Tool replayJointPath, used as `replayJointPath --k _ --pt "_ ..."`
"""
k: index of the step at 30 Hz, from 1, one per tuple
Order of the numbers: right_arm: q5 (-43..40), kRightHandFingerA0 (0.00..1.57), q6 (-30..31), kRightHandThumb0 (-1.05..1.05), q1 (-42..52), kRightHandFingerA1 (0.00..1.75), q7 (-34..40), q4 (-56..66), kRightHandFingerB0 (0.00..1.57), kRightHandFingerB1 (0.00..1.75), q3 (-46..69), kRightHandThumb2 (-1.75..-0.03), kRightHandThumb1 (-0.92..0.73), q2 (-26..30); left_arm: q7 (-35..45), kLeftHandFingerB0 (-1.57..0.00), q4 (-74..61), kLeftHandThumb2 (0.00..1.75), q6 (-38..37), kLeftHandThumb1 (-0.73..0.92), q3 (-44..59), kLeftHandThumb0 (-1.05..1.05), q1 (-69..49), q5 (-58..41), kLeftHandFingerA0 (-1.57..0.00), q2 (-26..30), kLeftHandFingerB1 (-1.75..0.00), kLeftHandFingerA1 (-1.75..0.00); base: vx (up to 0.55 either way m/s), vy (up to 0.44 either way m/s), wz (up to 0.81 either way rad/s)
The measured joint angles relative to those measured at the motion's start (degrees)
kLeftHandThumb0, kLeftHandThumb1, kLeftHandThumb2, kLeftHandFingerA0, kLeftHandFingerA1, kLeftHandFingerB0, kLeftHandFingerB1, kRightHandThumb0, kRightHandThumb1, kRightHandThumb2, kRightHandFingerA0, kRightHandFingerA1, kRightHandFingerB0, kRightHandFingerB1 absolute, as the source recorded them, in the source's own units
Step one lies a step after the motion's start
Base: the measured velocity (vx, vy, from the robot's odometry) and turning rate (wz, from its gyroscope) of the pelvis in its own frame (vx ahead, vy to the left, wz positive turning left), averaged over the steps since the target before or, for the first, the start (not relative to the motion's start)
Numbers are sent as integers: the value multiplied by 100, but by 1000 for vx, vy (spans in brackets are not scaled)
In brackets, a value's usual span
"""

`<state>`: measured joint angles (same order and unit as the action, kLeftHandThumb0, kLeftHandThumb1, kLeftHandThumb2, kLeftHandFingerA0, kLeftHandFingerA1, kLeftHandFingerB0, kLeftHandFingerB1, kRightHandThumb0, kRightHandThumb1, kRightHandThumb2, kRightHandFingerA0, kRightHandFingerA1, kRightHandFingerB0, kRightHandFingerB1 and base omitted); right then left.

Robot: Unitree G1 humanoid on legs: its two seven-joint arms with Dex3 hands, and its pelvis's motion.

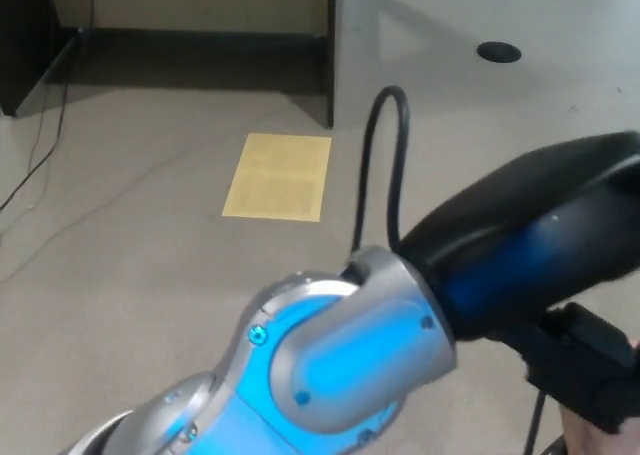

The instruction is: There is a tripod standing in front of the robot and the robot extends its left arm to grab it. It lifts the tripod and passes it to a person.

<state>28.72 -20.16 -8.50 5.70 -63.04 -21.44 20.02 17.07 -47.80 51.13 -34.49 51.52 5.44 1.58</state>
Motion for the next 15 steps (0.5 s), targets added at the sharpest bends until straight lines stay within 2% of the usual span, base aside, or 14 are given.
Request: replayJointPath --k 1,2,4,5,7,9,11,12,13,15 --pt "-25 67 3 -40 -32 42 -59 -6 47 36 46 -61 -73 -1 22 0 22 101 0 59 31 -100 -16 -10 -9 37 -3 -14 0 0 0" --pt "-60 69 4 -39 -64 43 -129 -14 47 36 101 -62 -74 -1 57 0 41 101 0 62 60 -101 -41 -21 -8 87 0 -30 0 0 0" --pt "-84 69 2 -39 -86 43 -204 -29 47 36 129 -62 -74 -5 126 0 30 101 3 62 74 -101 -141 -48 -8 217 0 -30 0 0 0" --pt "-88 67 1 -38 -83 43 -223 -27 46 36 128 -62 -74 -8 156 0 25 63 9 71 74 -100 -191 -65 -16 266 0 -31 0 0 0" --pt "-99 68 2 -39 -66 42 -269 -19 46 35 131 -62 -72 -9 200 0 22 60 29 68 67 -99 -273 -106 -12 327 0 -31 0 0 0" --pt "-98 68 39 -39 -57 41 -294 8 47 35 122 -62 -74 -11 226 0 42 61 29 55 59 -92 -327 -128 -6 339 0 -31 0 0 0" --pt "-90 65 86 -39 -58 41 -300 24 46 35 91 -63 -74 -11 238 0 89 57 28 55 62 -91 -422 -148 -3 337 0 -32 0 0 0" --pt "-87 65 106 -39 -67 43 -309 24 46 36 77 -62 -74 -11 247 0 123 61 24 53 74 -93 -459 -156 -3 343 0 -30 0 0 0" --pt "-89 65 122 -39 -86 42 -320 25 45 35 76 -63 -73 -12 256 0 159 88 24 48 95 -82 -494 -160 -3 357 0 -16 0 0 0" --pt "-105 64 150 -38 -130 41 -354 54 45 35 109 -61 -73 -11 288 0 204 88 20 47 185 -82 -554 -174 -1 432 0 -12 0 0 0"
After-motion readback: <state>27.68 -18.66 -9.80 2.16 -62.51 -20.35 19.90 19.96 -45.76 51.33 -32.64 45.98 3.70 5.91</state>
